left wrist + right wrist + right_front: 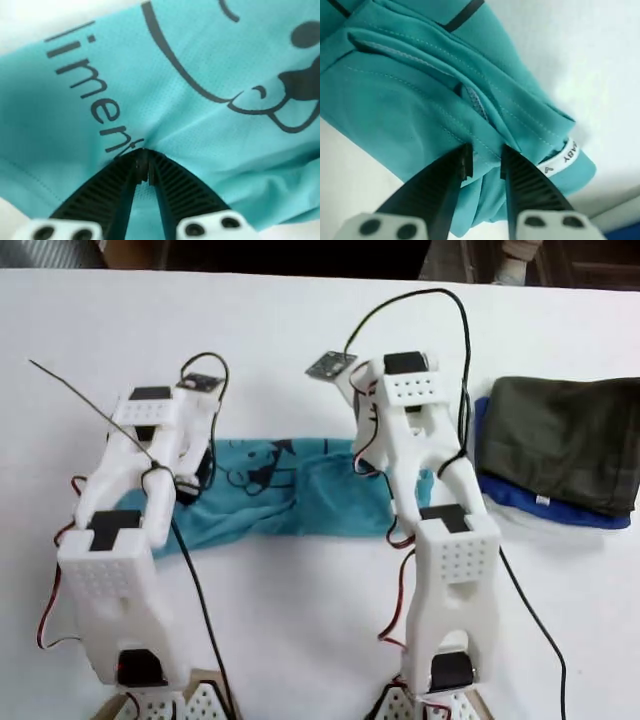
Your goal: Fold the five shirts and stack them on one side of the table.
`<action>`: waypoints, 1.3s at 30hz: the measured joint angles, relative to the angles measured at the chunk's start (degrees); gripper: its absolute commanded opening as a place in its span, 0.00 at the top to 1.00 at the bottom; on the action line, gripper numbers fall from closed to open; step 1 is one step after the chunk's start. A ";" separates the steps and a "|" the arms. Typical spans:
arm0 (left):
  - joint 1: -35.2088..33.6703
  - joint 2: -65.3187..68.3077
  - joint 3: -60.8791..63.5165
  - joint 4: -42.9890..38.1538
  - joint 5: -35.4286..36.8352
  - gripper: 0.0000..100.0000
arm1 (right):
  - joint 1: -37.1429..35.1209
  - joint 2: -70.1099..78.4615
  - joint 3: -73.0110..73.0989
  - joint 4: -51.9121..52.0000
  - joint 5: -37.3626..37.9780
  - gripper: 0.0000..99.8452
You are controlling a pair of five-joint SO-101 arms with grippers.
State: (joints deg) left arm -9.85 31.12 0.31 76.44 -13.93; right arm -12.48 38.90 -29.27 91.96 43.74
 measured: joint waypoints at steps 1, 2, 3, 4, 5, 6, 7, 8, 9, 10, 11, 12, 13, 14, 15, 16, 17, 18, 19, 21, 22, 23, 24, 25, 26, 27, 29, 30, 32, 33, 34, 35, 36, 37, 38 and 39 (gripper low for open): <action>0.00 0.00 0.00 0.00 0.00 0.97 | 0.00 0.09 0.00 -0.35 0.00 0.97; 0.00 0.00 0.00 0.00 0.00 0.97 | 0.00 0.09 0.00 -0.79 0.00 0.99; 0.00 0.00 0.00 0.00 0.00 0.97 | 0.00 0.09 0.00 -1.05 0.00 0.97; 0.00 0.00 0.00 0.00 0.00 0.97 | 0.00 0.09 0.00 -1.58 0.00 0.97; 0.00 0.00 0.00 0.00 0.00 0.97 | 0.00 0.09 0.00 -2.02 0.00 0.98; 0.00 0.00 0.00 0.00 0.00 0.97 | 0.00 0.09 0.00 -2.46 0.00 0.98; 0.00 0.00 0.00 0.00 0.00 0.97 | 0.00 0.09 0.00 -2.90 0.00 0.98; 0.00 0.00 0.00 0.00 0.00 0.97 | 0.00 0.09 0.00 -3.16 0.00 0.98; 0.00 0.00 0.00 0.00 0.00 0.97 | 0.00 0.09 0.00 -3.25 0.00 0.98; 0.00 0.00 0.00 0.00 0.00 0.97 | 0.00 0.09 0.00 -3.34 0.00 0.98; 0.00 0.00 0.00 0.00 0.00 0.97 | 0.00 0.09 0.00 -3.34 0.00 0.98; 0.00 0.00 0.00 0.00 0.00 0.97 | 0.00 0.09 -0.44 -3.34 0.00 0.98; 0.00 0.00 0.00 0.00 0.00 0.97 | 0.00 0.09 -1.14 -3.34 0.00 0.98; 0.00 0.00 0.00 0.00 0.00 0.97 | 0.00 0.09 -1.76 -3.34 0.00 0.98; 0.00 0.00 0.00 0.00 0.00 0.97 | 0.00 0.00 -2.37 -3.34 0.00 0.98; 0.00 0.00 0.00 0.00 0.00 0.97 | 0.00 0.00 -2.90 -3.34 0.00 0.98; 0.00 0.00 0.00 0.00 0.00 0.97 | 0.00 0.00 -3.16 -3.34 0.00 0.98; 0.00 0.00 0.00 0.00 0.00 0.97 | 0.00 0.00 -3.25 -3.25 0.00 0.98; 0.00 0.00 0.00 0.00 0.00 0.97 | 0.00 0.00 -3.25 -2.81 0.00 0.98; 0.00 0.00 0.00 0.00 0.00 0.97 | 0.00 0.00 -3.25 -1.05 0.00 0.98; 0.00 0.00 0.00 0.00 0.00 0.97 | 0.00 0.00 -3.25 0.26 0.00 0.97; 0.00 0.00 0.00 0.00 0.00 0.97 | 0.00 0.00 -3.25 1.85 -0.09 0.96; 0.00 0.00 0.00 0.00 0.00 0.97 | 0.00 0.00 -3.25 3.25 -0.26 0.93; 0.00 0.00 0.00 0.00 0.00 0.97 | 0.00 0.00 -3.25 4.13 -0.35 0.91; 0.00 0.00 0.00 0.00 0.00 0.97 | 0.00 0.00 -3.25 4.57 -0.35 0.89; 0.00 0.00 0.00 0.00 0.00 0.97 | 0.00 0.00 -3.25 4.75 -0.35 0.87; 0.00 0.00 0.00 0.00 0.00 0.97 | 0.00 0.00 -3.25 5.19 -0.35 0.86; 0.00 0.00 0.00 0.00 0.00 0.97 | 0.00 0.00 -3.25 5.27 -0.35 0.87; 0.00 0.00 0.00 0.00 0.00 0.97 | 0.00 0.00 -3.25 5.27 -0.35 0.88; 0.00 0.00 0.00 0.00 0.00 0.97 | 0.00 0.00 -3.25 5.27 -0.35 0.88; 0.00 0.00 0.00 0.00 0.00 0.97 | 0.00 0.00 -3.25 5.27 -0.35 0.89; 0.00 0.00 0.00 0.00 0.00 0.97 | 0.00 0.00 -3.25 5.27 -0.35 0.89; 0.00 0.00 0.00 0.00 0.00 0.97 | 0.00 0.00 -3.25 5.27 -0.35 0.89; 0.00 0.00 0.00 0.00 0.00 0.97 | 0.00 0.00 -3.25 5.27 -0.35 0.89; 0.00 0.00 0.00 0.00 0.00 0.97 | 0.00 0.00 -3.25 5.27 -0.35 0.89; 0.00 0.00 0.00 0.00 0.00 0.97 | 0.00 0.00 -3.25 5.27 -0.35 0.89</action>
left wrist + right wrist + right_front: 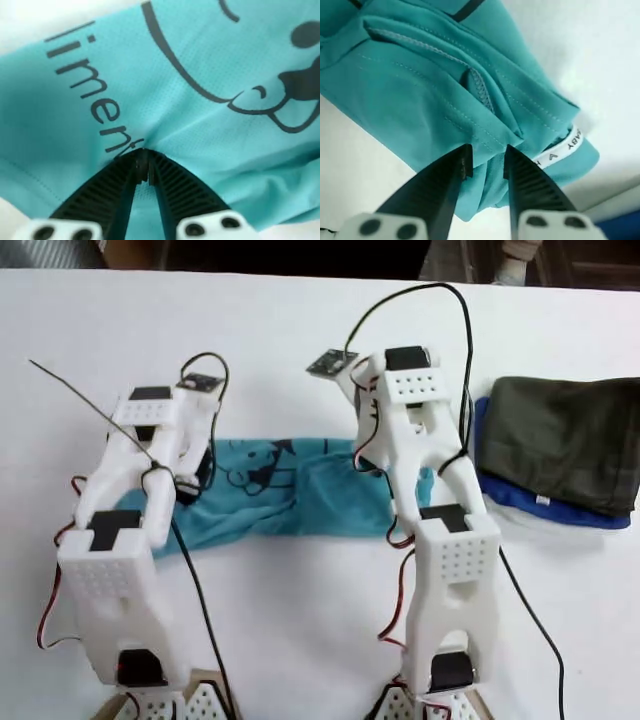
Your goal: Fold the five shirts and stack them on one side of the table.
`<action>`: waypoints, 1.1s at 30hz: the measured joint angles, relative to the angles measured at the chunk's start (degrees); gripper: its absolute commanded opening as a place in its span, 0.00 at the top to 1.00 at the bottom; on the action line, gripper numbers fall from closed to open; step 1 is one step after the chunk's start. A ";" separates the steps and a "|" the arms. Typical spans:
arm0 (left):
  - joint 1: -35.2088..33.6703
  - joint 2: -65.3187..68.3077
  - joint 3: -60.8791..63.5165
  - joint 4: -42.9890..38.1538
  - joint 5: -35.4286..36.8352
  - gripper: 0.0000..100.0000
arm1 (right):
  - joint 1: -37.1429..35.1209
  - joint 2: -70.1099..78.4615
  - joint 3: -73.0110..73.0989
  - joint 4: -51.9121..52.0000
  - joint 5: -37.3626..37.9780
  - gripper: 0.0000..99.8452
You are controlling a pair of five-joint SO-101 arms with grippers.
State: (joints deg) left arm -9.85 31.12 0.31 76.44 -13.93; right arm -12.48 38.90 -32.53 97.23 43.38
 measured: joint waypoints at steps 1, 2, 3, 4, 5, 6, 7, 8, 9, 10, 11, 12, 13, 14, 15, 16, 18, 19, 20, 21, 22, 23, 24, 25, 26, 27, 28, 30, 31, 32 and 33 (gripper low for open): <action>0.00 0.00 0.00 0.00 0.00 0.97 | 0.00 0.00 0.26 0.00 0.00 0.89; 0.00 0.00 0.00 0.00 0.00 0.97 | 0.00 0.00 0.97 -0.09 0.00 0.89; 0.00 0.00 0.00 0.00 0.00 0.97 | 0.00 0.00 1.76 -0.09 0.00 0.89; 0.00 0.00 0.00 0.00 0.00 0.97 | 0.00 0.00 2.55 -0.26 0.00 0.89; 0.00 0.00 0.00 0.00 0.00 0.97 | 0.00 0.00 3.43 -0.70 0.00 0.89; 0.00 0.00 0.00 0.00 0.00 0.97 | 0.00 0.00 4.13 -1.49 0.00 0.89; 0.00 0.00 0.00 0.00 0.00 0.97 | 0.00 0.00 4.75 -2.11 0.00 0.89; 0.00 0.00 0.00 0.00 0.00 0.97 | 0.00 0.00 5.45 -2.81 0.00 0.89; 0.00 0.00 0.00 0.00 0.00 0.97 | 0.00 0.00 5.89 -3.25 0.00 0.89; 0.00 0.00 0.00 0.00 0.00 0.97 | 0.00 0.00 6.24 -3.78 0.00 0.89; 0.00 0.00 0.00 0.00 0.00 0.97 | 0.00 0.00 6.24 -3.87 0.00 0.89; 0.00 0.00 0.00 0.00 0.00 0.97 | 0.00 0.00 6.42 -4.04 0.00 0.89; 0.00 0.00 0.00 0.00 0.00 0.97 | 0.00 0.00 6.42 -4.04 0.00 0.89; 0.00 0.00 0.00 0.00 0.00 0.97 | 0.00 0.00 6.42 -4.13 0.00 0.90; 0.00 0.00 0.00 0.00 0.00 0.97 | 0.00 0.00 6.42 -4.13 0.00 0.92; 0.00 0.00 0.00 0.00 0.00 0.97 | 0.00 0.00 6.42 -4.13 0.00 0.97; 0.00 0.00 0.00 0.00 0.00 0.97 | 0.00 0.00 6.42 -4.40 0.00 0.97; 0.00 0.00 0.00 0.00 0.00 0.97 | 0.00 0.00 6.42 -4.84 0.00 0.97; 0.00 0.00 0.00 0.00 0.00 0.97 | 0.00 0.00 6.42 -5.01 0.00 0.98; 0.00 0.00 0.00 0.00 0.00 0.97 | 0.00 0.00 6.42 -5.01 0.00 0.98; 0.00 0.00 0.00 0.00 0.00 0.97 | 0.00 0.00 6.42 -5.01 0.00 0.98; 0.00 0.00 0.00 0.00 0.00 0.97 | 0.00 0.00 6.42 -5.10 0.00 0.98; 0.00 0.00 0.00 0.00 0.00 0.97 | 0.00 0.00 6.42 -5.27 0.00 0.98; 0.00 0.00 0.00 0.00 0.00 0.97 | 0.00 0.00 6.42 -5.36 0.00 0.98; 0.00 0.00 0.00 0.00 0.00 0.97 | 0.00 0.00 6.15 -5.36 0.00 0.98; 0.00 0.00 0.00 0.00 0.00 0.97 | 0.00 0.00 5.45 -5.10 0.00 0.98; 0.00 0.00 0.00 0.00 0.00 0.97 | 0.00 0.00 4.48 -5.10 0.00 0.98; 0.00 0.00 0.00 0.00 0.00 0.97 | 0.00 0.00 2.37 -5.27 0.00 0.98; 0.00 0.00 0.00 0.00 0.00 0.97 | 0.00 0.00 1.32 -4.92 0.00 0.98; 0.00 0.00 0.00 0.00 0.00 0.97 | 0.00 0.00 0.26 -4.22 0.00 0.98; 0.00 0.00 0.00 0.00 0.00 0.97 | 0.00 0.00 -0.79 -3.69 0.00 0.98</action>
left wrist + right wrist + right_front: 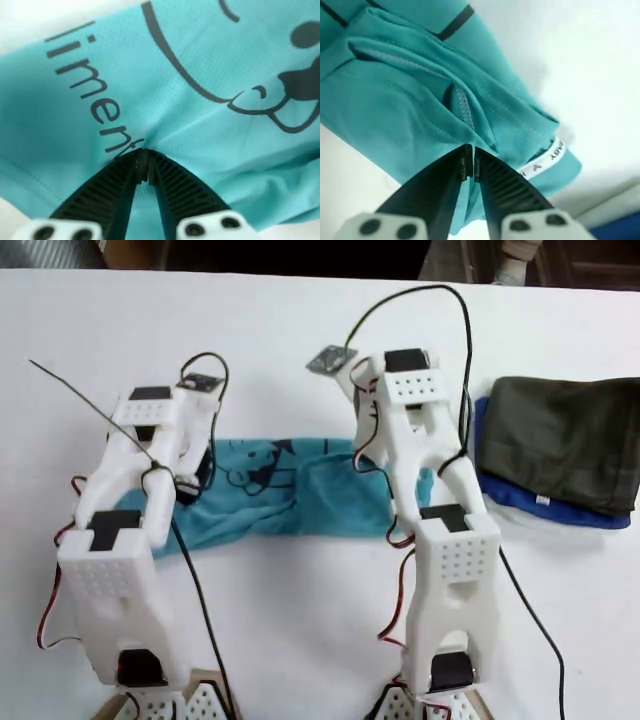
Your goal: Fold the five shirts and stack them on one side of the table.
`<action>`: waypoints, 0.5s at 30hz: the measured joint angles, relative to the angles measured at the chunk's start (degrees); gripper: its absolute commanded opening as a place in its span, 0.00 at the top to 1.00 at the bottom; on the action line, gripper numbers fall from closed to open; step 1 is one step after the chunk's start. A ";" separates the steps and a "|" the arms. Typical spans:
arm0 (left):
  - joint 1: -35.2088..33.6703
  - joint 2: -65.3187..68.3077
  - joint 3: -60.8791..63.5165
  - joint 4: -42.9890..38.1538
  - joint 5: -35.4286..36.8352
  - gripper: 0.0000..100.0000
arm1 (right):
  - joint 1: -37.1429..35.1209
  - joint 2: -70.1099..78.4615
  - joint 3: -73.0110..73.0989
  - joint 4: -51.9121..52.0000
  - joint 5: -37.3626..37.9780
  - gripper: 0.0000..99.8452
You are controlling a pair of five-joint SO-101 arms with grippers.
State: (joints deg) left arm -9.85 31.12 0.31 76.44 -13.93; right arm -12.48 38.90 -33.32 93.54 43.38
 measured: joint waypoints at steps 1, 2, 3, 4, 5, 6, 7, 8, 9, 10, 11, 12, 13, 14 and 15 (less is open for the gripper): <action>0.00 0.00 0.00 0.00 0.00 0.97 | 0.00 0.00 -0.88 0.09 0.00 0.98; 0.00 0.00 0.00 0.00 0.00 0.97 | 0.00 0.00 -1.67 0.26 0.00 0.98; 0.00 0.00 0.00 0.00 0.00 0.97 | 0.00 0.00 -2.11 0.53 0.00 0.98; 0.00 0.00 0.00 0.00 0.00 0.97 | 0.00 0.00 -2.37 0.62 0.00 0.98; 0.00 0.00 0.00 0.00 0.00 0.97 | 0.00 0.00 -2.55 0.62 0.18 0.98; 0.00 0.00 0.00 0.00 0.00 0.97 | 0.00 0.00 -2.55 0.62 0.79 0.98; 0.00 0.00 0.00 0.00 0.00 0.97 | 0.00 0.00 -2.55 0.70 1.67 0.98; 0.00 0.00 0.00 0.00 0.00 0.97 | 0.00 0.00 -2.55 1.32 2.02 0.98; 0.00 0.00 0.00 0.00 0.00 0.97 | 0.00 0.00 -2.55 2.55 2.02 0.97; 0.00 0.00 0.00 0.00 0.00 0.97 | 0.26 0.00 -2.55 3.25 2.20 0.96; 0.00 0.00 0.00 0.00 0.00 0.97 | 0.53 0.00 -2.55 3.25 1.76 0.93; 0.00 0.00 0.00 0.00 0.00 0.97 | 0.88 0.00 -2.55 3.34 0.70 0.90; 0.00 0.00 0.00 0.00 0.00 0.97 | 1.14 0.00 -2.55 3.69 0.00 0.87; 0.00 0.00 0.00 0.00 0.00 0.97 | 1.32 0.00 -2.55 3.78 -0.53 0.84; 0.00 0.00 0.00 0.00 0.00 0.97 | 1.32 0.00 -2.55 3.78 -0.88 0.82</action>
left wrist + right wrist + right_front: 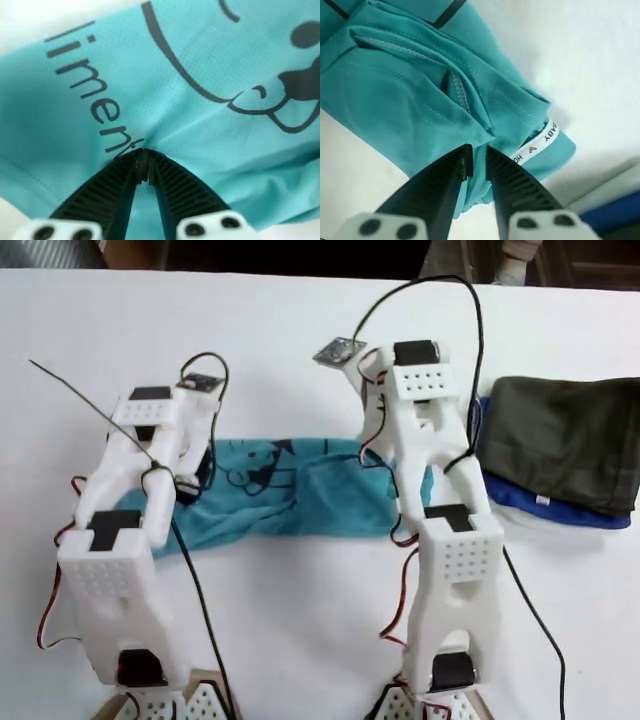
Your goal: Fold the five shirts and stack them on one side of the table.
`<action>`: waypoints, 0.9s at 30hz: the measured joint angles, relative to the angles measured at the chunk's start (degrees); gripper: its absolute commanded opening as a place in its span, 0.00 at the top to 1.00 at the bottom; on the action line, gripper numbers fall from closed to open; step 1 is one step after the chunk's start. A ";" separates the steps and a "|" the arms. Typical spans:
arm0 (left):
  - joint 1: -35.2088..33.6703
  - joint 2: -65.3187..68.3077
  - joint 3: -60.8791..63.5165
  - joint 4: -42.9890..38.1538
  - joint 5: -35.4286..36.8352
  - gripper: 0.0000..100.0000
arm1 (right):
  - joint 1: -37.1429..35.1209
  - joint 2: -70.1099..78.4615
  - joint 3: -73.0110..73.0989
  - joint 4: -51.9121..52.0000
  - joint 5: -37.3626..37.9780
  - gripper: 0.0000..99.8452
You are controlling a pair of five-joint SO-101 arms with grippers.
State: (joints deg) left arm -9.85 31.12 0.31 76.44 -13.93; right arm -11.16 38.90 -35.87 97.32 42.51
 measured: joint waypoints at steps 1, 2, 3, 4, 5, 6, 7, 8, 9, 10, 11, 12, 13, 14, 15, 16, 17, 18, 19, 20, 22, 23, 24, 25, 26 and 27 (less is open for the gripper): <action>0.00 0.00 0.00 0.00 0.00 0.97 | 0.00 0.00 0.00 0.00 0.00 0.82; 0.00 0.00 0.00 0.00 0.00 0.97 | -0.09 0.00 0.00 0.00 0.00 0.83; 0.00 0.00 0.00 0.00 0.00 0.97 | -0.09 0.00 0.00 0.00 0.00 0.85; 0.00 0.00 0.00 0.00 0.00 0.97 | -0.09 0.09 0.00 0.00 0.00 0.86; 0.00 0.00 0.00 0.00 0.00 0.97 | -0.09 0.70 -0.09 0.00 0.00 0.86; 0.00 0.00 0.00 0.00 0.00 0.97 | -0.18 1.49 -0.09 0.00 -0.09 0.87; 0.00 0.00 0.00 0.00 0.00 0.97 | -0.26 2.64 -0.09 0.00 -0.26 0.87; 0.00 0.00 0.00 0.00 0.00 0.97 | -0.44 3.69 -0.09 -0.09 -0.35 0.87; 0.00 0.00 0.00 0.00 0.00 0.97 | -0.70 4.75 -0.09 -0.09 -0.35 0.87; 0.00 0.00 0.00 0.00 0.00 0.97 | -0.97 5.45 0.00 -0.09 -0.35 0.87; 0.00 0.00 0.00 0.00 0.00 0.97 | -1.32 5.98 0.00 -0.09 -0.35 0.87; 0.00 0.00 0.00 0.00 0.00 0.97 | -1.58 6.24 0.00 -0.09 -0.35 0.87; 0.00 0.00 0.00 0.00 0.00 0.97 | -1.85 6.33 0.00 -0.09 -0.35 0.87; 0.00 0.00 0.00 0.00 0.00 0.97 | -2.02 6.42 0.00 -0.09 -0.35 0.87; 0.00 0.00 0.00 0.00 0.00 0.97 | -2.11 6.42 0.00 -0.09 -0.35 0.87; 0.00 0.00 0.00 0.00 0.00 0.97 | -2.11 6.42 0.00 -0.18 -0.35 0.87; 0.00 0.00 0.00 0.00 0.00 0.97 | -2.11 6.51 0.00 -0.18 -0.35 0.87; 0.00 0.00 0.00 0.00 0.00 0.97 | -2.11 6.68 0.00 -0.18 -0.35 0.89; 0.00 0.00 0.00 0.00 0.00 0.97 | -2.11 6.68 0.00 -0.18 -0.35 0.92; 0.00 0.00 0.00 0.00 0.00 0.97 | -2.11 6.68 0.00 -0.18 -0.35 0.97; 0.00 0.00 0.00 0.00 0.00 0.97 | -2.11 6.68 0.00 -0.18 -0.35 0.97; 0.00 0.00 0.00 0.00 0.00 0.97 | -2.11 6.68 0.00 -0.18 -0.35 0.97; 0.00 0.00 0.00 0.00 0.00 0.97 | -2.11 6.68 0.00 -0.18 -0.35 0.98; 0.00 0.00 0.00 0.00 0.00 0.97 | -2.11 6.68 0.00 -0.18 -0.35 0.98; 0.00 0.00 0.00 0.00 0.00 0.97 | -2.11 6.68 0.00 -0.18 -0.35 0.98; 0.00 0.00 0.00 0.00 0.00 0.97 | -2.11 6.68 0.00 -0.18 -0.35 0.98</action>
State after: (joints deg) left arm -9.85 31.12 0.31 76.44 -13.93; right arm -13.27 45.58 -35.87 97.14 42.15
